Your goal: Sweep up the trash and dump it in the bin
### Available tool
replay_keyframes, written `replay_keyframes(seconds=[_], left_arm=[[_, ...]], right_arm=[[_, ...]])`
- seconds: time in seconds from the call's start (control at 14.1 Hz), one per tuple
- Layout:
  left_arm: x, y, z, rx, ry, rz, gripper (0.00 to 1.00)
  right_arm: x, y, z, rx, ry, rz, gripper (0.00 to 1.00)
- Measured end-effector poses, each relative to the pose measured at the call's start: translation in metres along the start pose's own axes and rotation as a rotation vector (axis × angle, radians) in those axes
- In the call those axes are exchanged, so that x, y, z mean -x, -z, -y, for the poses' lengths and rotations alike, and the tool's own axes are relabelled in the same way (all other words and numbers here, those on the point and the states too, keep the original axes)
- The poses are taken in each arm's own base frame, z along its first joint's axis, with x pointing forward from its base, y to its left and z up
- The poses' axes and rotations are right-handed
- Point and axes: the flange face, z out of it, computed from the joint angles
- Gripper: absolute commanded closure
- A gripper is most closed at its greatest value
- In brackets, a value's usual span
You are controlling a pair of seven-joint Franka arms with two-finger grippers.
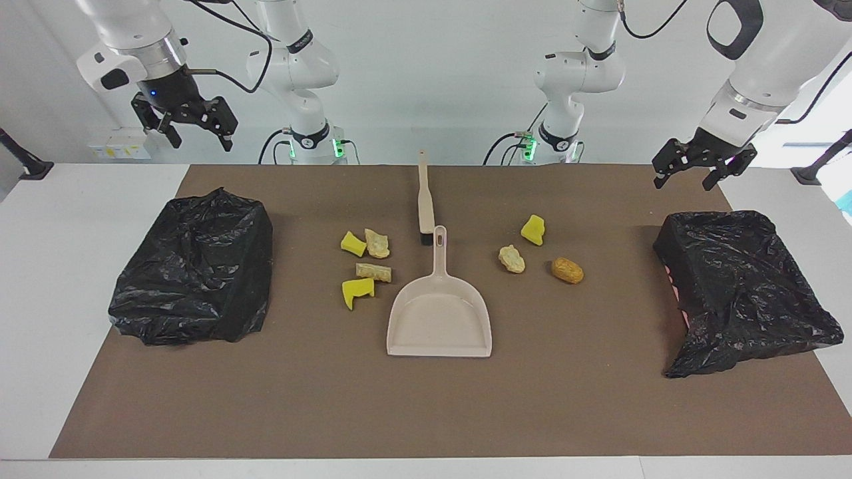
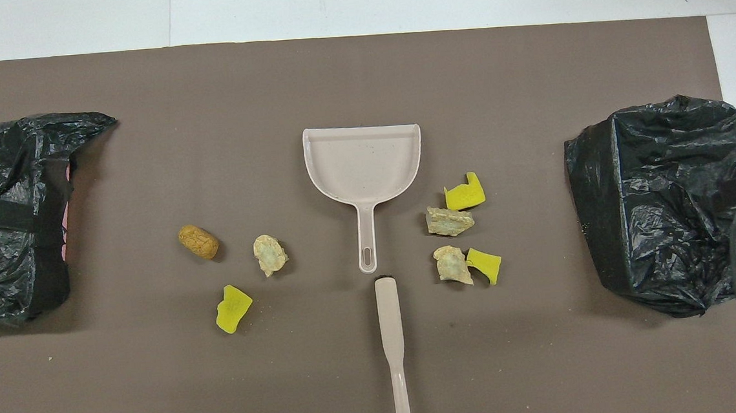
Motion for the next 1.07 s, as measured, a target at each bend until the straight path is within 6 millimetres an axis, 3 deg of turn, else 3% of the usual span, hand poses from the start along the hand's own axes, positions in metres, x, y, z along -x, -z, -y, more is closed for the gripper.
replay_keyframes(seconds=[1.07], left_arm=[[0.0038,-0.0018,0.0035,0.002,0.007,0.016,0.0]], right_arm=[[0.0005,0.0006,-0.0001,0.0,0.0,-0.001,0.0]])
